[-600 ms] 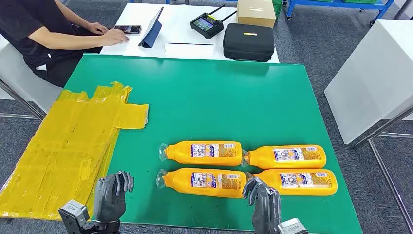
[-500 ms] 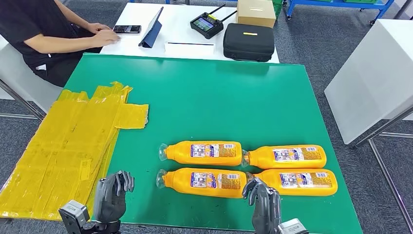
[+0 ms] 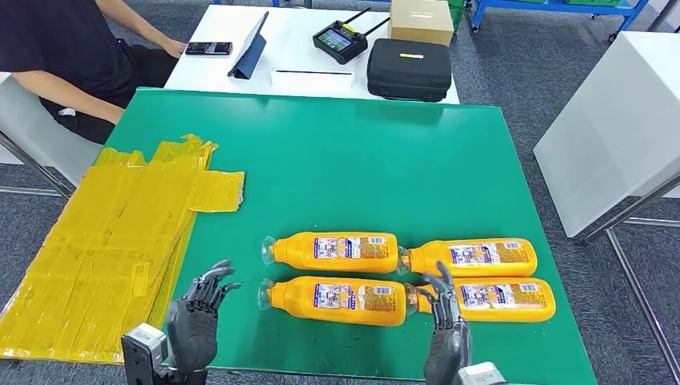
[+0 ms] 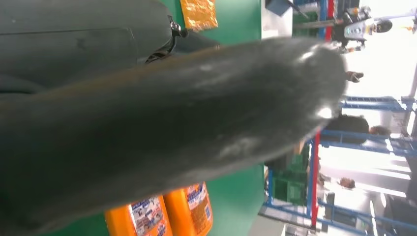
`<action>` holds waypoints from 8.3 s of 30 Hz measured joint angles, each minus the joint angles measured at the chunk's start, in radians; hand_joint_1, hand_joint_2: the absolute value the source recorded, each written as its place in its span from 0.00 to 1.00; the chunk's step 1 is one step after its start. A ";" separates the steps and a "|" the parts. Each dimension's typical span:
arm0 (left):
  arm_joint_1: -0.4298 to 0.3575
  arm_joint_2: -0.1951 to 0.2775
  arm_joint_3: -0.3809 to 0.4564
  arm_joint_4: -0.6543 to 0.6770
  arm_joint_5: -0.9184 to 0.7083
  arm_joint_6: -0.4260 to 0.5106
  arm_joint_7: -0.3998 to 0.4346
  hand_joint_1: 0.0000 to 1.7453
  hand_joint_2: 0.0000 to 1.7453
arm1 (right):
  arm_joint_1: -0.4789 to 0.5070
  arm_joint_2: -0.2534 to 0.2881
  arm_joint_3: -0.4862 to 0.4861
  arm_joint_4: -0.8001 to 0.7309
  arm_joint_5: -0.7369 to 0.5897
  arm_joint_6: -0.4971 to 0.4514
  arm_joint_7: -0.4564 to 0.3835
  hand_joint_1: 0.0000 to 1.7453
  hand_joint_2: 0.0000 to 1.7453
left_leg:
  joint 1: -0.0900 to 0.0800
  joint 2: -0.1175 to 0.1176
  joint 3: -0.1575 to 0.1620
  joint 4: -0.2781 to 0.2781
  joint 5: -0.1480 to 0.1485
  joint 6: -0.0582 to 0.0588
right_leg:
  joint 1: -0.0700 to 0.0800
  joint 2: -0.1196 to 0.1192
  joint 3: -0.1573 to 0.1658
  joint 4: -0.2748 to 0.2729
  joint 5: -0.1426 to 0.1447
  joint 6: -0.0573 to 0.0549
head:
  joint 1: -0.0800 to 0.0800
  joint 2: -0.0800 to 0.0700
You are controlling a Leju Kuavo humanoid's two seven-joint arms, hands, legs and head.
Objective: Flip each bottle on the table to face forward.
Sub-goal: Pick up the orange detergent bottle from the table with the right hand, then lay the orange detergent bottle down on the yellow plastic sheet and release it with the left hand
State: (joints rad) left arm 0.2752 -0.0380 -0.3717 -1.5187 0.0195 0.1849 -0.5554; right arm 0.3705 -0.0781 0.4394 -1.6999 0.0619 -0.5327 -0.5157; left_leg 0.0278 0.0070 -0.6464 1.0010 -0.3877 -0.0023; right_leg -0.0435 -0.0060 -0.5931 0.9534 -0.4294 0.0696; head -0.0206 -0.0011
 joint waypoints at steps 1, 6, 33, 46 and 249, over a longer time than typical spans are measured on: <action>0.005 0.003 -0.002 -0.008 0.006 0.012 0.004 0.00 0.00 | 0.007 -0.006 0.001 -0.008 0.034 -0.016 0.035 0.00 1.00 | 0.000 0.000 0.000 0.000 0.000 0.000 | 0.000 0.000 -0.001 0.000 -0.001 0.000 | 0.000 0.000; 0.038 0.016 -0.010 -0.039 0.038 0.044 0.008 0.00 0.00 | 0.086 -0.060 -0.027 -0.089 0.186 -0.034 0.169 0.00 1.00 | 0.000 0.000 0.001 0.000 -0.003 0.000 | -0.001 0.000 0.001 0.000 -0.002 0.001 | 0.000 0.000; 0.088 0.054 -0.029 -0.080 0.132 0.068 -0.020 0.00 0.00 | 0.042 0.342 -1.181 -0.273 1.326 0.580 -0.129 0.00 1.00 | -0.002 0.000 0.006 0.000 -0.006 0.000 | -0.003 0.000 0.003 0.000 -0.005 0.002 | 0.000 0.000; 0.087 0.062 -0.006 -0.080 0.151 0.046 -0.026 0.00 0.00 | -0.042 0.245 -1.279 -0.139 1.371 0.646 -0.066 0.00 1.00 | -0.003 0.000 0.008 0.000 -0.008 0.001 | -0.003 0.000 0.007 0.000 -0.006 0.002 | 0.000 0.000; -0.093 -0.089 0.164 -0.172 -0.064 0.003 0.180 1.00 1.00 | -0.418 0.191 0.166 0.426 0.506 0.396 0.424 0.00 0.00 | -0.003 0.004 0.012 0.000 -0.007 0.003 | -0.004 0.004 0.017 0.002 -0.006 0.001 | 0.000 0.000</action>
State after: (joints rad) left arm 0.1818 -0.1270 -0.2077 -1.6911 -0.0449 0.1877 -0.3754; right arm -0.0470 0.1130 0.6054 -1.2737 0.5684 -0.1369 -0.0916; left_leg 0.0244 0.0113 -0.6340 1.0011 -0.3942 0.0004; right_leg -0.0472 -0.0018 -0.5758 0.9554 -0.4355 0.0708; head -0.0206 -0.0011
